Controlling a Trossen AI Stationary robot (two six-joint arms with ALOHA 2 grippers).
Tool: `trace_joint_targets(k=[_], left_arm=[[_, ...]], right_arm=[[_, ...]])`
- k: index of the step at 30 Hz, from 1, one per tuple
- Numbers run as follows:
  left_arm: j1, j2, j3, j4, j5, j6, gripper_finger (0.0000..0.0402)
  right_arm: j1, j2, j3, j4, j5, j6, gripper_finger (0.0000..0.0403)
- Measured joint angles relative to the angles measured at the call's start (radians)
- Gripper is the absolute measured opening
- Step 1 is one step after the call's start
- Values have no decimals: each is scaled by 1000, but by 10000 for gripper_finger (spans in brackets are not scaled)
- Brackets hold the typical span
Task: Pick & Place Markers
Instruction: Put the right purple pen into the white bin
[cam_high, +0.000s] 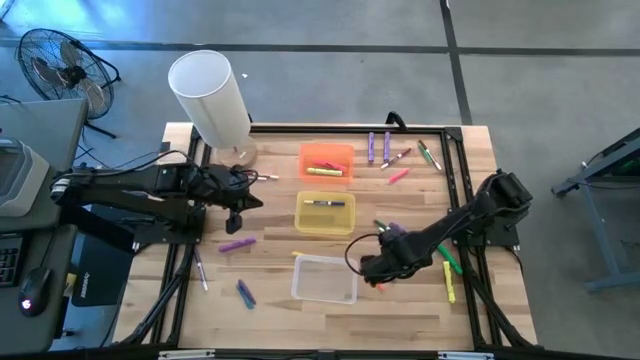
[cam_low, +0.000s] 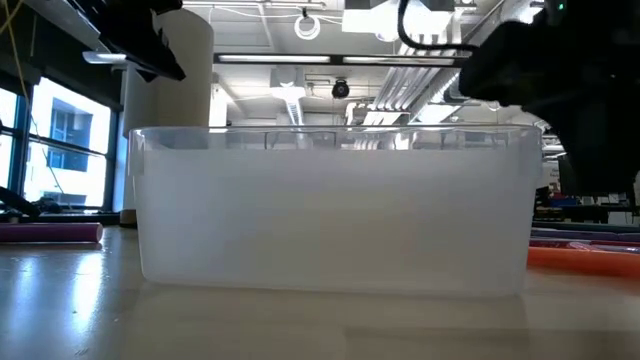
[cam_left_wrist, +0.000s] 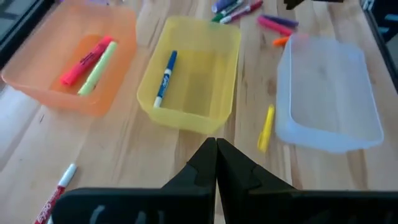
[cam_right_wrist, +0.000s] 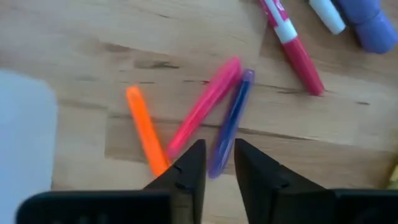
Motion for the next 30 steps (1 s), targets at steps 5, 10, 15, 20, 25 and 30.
trace_joint_targets(k=[5, 10, 15, 20, 25, 30], left_arm=[[0, 0, 0, -37, 38, 1, 1], [0, 1, 0, -61, 54, -7, 1], [0, 1, 0, -60, 56, -23, 1], [0, 1, 0, -43, 71, -33, 1], [0, 1, 0, -27, 72, -33, 1], [0, 1, 0, -25, 71, -34, 1]], right_arm=[[1, 0, -87, 64, -60, 64, 96], [1, 0, -185, 257, -78, 92, 80], [0, -7, -261, 342, -100, 115, 53], [-1, -11, -291, 335, -97, 85, 30], [5, -20, -271, 303, -72, 26, 30], [23, -59, -167, 73, 22, 19, 29]])
